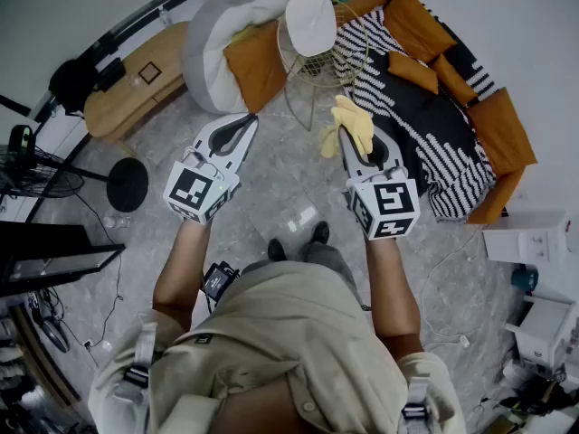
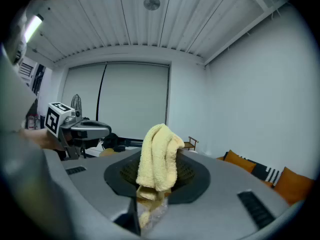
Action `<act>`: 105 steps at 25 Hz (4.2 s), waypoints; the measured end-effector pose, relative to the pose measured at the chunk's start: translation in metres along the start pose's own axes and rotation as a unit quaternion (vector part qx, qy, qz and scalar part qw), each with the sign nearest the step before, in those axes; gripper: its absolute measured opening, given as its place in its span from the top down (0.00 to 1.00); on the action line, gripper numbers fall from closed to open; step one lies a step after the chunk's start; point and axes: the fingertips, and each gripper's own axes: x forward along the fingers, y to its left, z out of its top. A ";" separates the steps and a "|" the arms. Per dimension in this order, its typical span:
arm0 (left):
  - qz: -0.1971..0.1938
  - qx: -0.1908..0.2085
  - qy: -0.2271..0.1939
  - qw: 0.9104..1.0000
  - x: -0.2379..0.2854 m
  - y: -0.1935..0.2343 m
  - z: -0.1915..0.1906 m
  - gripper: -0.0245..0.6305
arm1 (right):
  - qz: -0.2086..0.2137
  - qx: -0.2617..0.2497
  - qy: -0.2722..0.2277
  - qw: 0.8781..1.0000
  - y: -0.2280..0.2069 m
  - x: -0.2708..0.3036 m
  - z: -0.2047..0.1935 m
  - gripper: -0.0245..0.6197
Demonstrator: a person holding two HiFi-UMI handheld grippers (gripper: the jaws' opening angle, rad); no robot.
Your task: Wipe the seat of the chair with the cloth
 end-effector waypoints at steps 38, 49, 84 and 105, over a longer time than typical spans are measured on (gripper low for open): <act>0.062 -0.018 0.062 0.996 0.156 0.081 -0.050 0.92 | 0.063 0.062 0.006 0.996 -0.156 0.160 -0.016 0.77; 0.086 -0.006 0.090 0.992 0.251 0.094 -0.049 0.92 | 0.097 0.071 -0.003 0.993 -0.248 0.218 -0.012 0.77; -0.030 -0.049 0.020 0.998 0.456 0.309 -0.100 0.92 | -0.024 0.052 0.047 0.997 -0.335 0.412 0.006 0.76; 0.083 -0.071 0.032 0.993 0.464 0.446 -0.130 0.92 | 0.058 0.028 0.077 0.995 -0.354 0.579 0.014 0.76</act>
